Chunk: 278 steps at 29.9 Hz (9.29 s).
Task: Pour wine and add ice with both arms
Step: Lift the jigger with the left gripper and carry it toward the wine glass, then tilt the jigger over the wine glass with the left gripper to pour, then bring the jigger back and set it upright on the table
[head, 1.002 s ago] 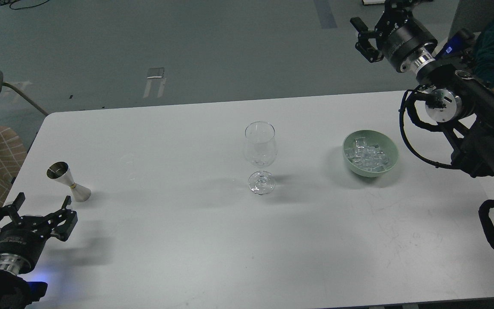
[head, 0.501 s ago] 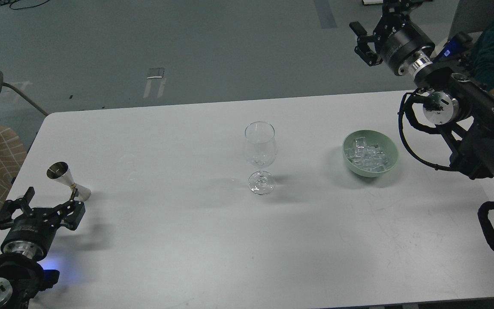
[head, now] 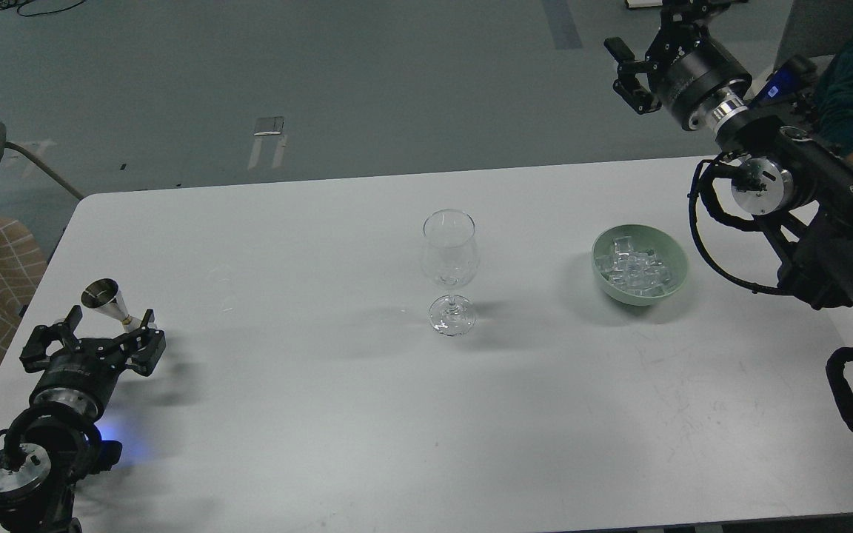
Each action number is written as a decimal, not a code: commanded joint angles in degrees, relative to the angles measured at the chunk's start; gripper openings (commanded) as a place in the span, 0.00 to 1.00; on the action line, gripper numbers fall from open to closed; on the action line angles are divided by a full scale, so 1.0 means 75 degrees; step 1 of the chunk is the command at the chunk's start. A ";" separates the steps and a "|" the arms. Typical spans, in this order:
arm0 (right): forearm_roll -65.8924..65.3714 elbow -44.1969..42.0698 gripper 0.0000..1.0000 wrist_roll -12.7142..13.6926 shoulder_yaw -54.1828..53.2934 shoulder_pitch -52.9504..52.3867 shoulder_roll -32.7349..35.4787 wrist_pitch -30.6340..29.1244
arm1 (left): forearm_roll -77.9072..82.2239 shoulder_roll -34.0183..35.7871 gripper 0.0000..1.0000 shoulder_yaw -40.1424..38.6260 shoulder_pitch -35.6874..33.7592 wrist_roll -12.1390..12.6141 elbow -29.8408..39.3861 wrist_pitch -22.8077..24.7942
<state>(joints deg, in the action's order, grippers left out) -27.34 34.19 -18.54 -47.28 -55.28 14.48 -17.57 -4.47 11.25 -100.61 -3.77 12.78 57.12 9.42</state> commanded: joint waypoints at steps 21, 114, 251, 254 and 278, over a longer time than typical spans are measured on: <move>-0.0011 0.0000 1.00 0.0011 0.0000 0.0011 0.0014 0.0011 | 0.0244 0.0059 0.55 0.0113 -0.0458 -0.0122 -0.0667 0.0080; -0.0011 0.0011 1.00 0.0023 0.0035 0.0176 0.0014 0.0152 | 0.1685 -0.1500 0.00 0.4156 -0.1642 0.0253 0.4384 -0.2651; 0.0000 0.0035 1.00 0.0011 0.0023 0.0234 0.0026 0.0152 | 0.9021 -0.1371 0.00 0.5574 -0.1454 -0.2312 0.3798 -0.1971; 0.0001 0.0035 1.00 0.0011 0.0011 0.0234 0.0026 0.0152 | 0.9314 -0.1371 0.00 0.5586 -0.1454 -0.2418 0.3739 -0.2029; -0.0011 0.0035 1.00 0.0011 0.0023 0.0234 0.0026 0.0152 | 1.1026 -0.1406 0.00 0.5563 -0.1478 -0.2443 0.3481 -0.2440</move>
<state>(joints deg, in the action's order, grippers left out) -27.42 34.45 -18.44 -47.18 -53.52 14.63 -16.44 79.14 0.96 -58.65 -14.84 -6.51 83.13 -8.73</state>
